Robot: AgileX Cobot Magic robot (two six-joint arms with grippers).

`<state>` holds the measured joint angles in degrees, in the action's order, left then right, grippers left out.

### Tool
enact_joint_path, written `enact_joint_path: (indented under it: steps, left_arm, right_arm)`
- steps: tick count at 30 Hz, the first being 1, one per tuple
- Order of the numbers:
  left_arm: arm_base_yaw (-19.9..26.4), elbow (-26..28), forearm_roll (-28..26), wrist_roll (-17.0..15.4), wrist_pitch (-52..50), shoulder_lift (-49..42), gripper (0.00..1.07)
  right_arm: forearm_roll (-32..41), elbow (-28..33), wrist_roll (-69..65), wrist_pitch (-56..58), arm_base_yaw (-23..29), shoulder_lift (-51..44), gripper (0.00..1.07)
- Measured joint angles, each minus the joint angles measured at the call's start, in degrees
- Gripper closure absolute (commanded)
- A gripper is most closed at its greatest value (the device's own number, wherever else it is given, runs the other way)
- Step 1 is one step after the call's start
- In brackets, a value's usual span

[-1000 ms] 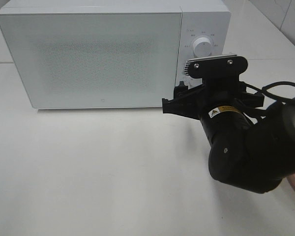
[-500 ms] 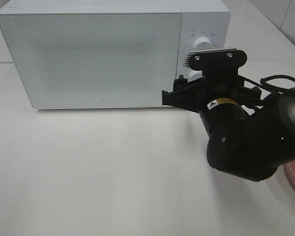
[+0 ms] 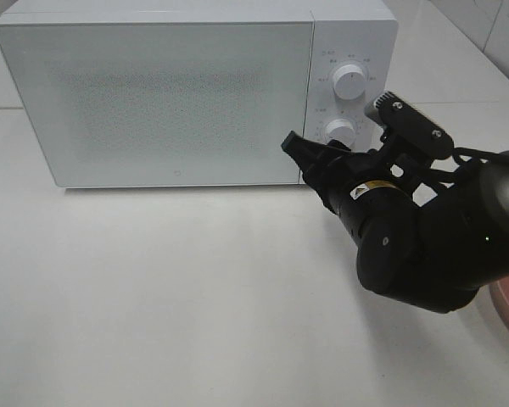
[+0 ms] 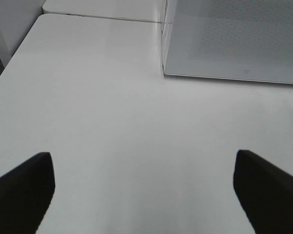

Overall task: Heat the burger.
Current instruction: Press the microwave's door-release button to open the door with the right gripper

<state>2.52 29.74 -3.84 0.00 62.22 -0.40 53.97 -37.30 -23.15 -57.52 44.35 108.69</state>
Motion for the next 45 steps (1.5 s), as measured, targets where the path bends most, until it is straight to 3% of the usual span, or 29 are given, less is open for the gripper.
enact_joint_path:
  steps: [3, 5, 6, 8, 14, 26, 45]
  left_arm:
    - [0.0, 0.0, 0.0, 0.0, 0.0, 0.0, 0.16]
    - [0.0, 0.0, 0.0, 0.0, 0.0, 0.0, 0.16]
    - [0.0, 0.0, 0.0, 0.0, 0.0, 0.0, 0.16]
    - [0.0, 0.0, 0.0, 0.0, 0.0, 0.0, 0.16]
    - [0.0, 0.0, 0.0, 0.0, 0.0, 0.0, 0.16]
    - [0.0, 0.0, 0.0, 0.0, 0.0, 0.0, 0.16]
    - [0.0, 0.0, 0.0, 0.0, 0.0, 0.0, 0.16]
  right_arm:
    - [0.0, 0.0, -2.8, 0.1, 0.0, 0.0, 0.86]
    - [0.0, 0.0, -16.0, 0.2, 0.0, 0.0, 0.96]
    - [0.0, 0.0, -16.0, 0.2, 0.0, 0.0, 0.96]
    - [0.0, 0.0, -24.1, 0.3, 0.0, 0.0, 1.07]
    - [0.0, 0.0, -34.8, 0.3, 0.0, 0.0, 1.07]
    - [-0.2, 0.0, -40.2, 1.6, -0.3, 0.5, 1.07]
    - [-6.4, -0.6, -48.2, 3.5, -7.4, 5.6, 1.07]
